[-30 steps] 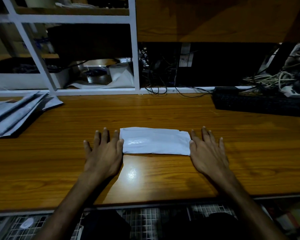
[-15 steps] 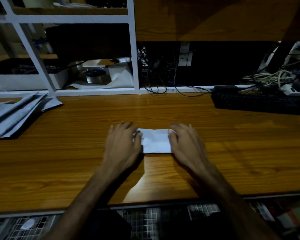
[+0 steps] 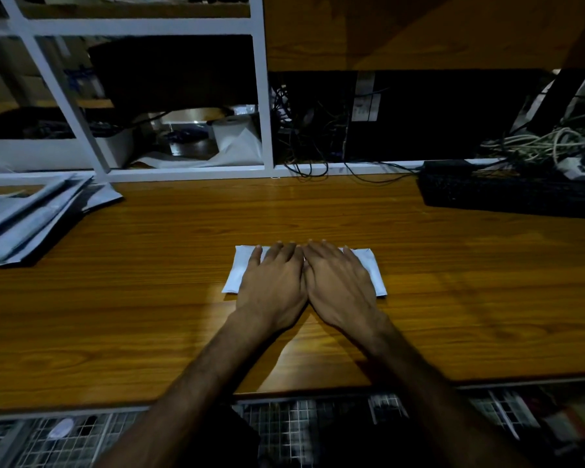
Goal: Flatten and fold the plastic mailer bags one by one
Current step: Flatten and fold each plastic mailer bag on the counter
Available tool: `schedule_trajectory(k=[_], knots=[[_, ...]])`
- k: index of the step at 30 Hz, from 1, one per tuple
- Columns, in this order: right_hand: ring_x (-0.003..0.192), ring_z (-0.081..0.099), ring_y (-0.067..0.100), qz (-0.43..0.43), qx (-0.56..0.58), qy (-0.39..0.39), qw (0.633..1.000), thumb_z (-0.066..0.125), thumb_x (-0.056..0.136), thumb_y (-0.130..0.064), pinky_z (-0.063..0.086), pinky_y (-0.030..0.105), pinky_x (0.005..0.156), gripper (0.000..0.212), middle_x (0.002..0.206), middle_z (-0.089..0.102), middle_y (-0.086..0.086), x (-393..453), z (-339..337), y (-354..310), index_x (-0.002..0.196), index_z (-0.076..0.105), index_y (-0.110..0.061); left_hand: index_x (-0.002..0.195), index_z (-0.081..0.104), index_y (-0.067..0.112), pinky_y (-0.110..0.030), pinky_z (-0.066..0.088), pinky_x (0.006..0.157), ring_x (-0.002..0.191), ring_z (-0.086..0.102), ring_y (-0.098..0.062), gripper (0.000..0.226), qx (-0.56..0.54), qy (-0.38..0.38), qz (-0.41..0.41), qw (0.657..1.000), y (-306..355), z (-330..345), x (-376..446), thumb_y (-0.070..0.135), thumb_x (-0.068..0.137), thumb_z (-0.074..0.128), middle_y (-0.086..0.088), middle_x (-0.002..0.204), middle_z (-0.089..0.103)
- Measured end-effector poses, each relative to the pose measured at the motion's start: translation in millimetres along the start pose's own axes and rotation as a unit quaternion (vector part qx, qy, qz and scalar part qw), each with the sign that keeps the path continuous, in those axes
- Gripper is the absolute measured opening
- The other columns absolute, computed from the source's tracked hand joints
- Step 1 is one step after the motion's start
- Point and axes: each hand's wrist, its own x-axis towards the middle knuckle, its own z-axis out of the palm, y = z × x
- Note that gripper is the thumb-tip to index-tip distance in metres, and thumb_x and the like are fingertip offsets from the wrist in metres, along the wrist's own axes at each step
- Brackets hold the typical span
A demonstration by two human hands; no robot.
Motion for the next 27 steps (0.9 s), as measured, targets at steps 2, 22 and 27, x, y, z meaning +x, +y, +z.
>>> schedule_trajectory(k=[2,22,27], knots=[[0.148,0.04,0.021,-0.001,-0.007,-0.011,1.0,0.002,0.093,-0.048,0.028,0.046,0.122,0.079,0.156,0.05,0.002,-0.5,-1.3,0.3,0.151,0.049,-0.021,0.161,0.032,0.021,-0.055,0.015,0.126,0.156,0.026,-0.024,0.058,0.008,-0.01,-0.012,1.0,0.0,1.7,0.2,0.049,0.11,0.025,-0.002,0.166,0.035],[0.157,0.018,0.031,0.077,0.001,-0.049,0.996,0.006,0.096,-0.06,0.014,0.047,0.129,0.08,0.17,0.021,0.011,-4.9,-9.5,2.6,0.163,0.027,-0.02,0.163,0.02,0.038,-0.069,0.006,0.121,0.159,0.012,-0.028,0.06,0.003,-0.024,-0.081,0.996,-1.9,2.6,-5.2,0.056,0.106,0.017,0.001,0.172,0.018],[0.159,0.014,0.027,0.09,-0.001,-0.047,0.995,0.018,0.104,-0.067,0.011,0.048,0.129,0.076,0.171,0.018,0.009,-7.4,-10.8,9.5,0.163,0.025,-0.02,0.163,0.021,0.036,-0.067,0.011,0.122,0.159,0.012,-0.027,0.07,-0.004,-0.023,-0.106,0.994,-9.9,3.2,-5.8,0.068,0.102,0.014,0.002,0.172,0.019]])
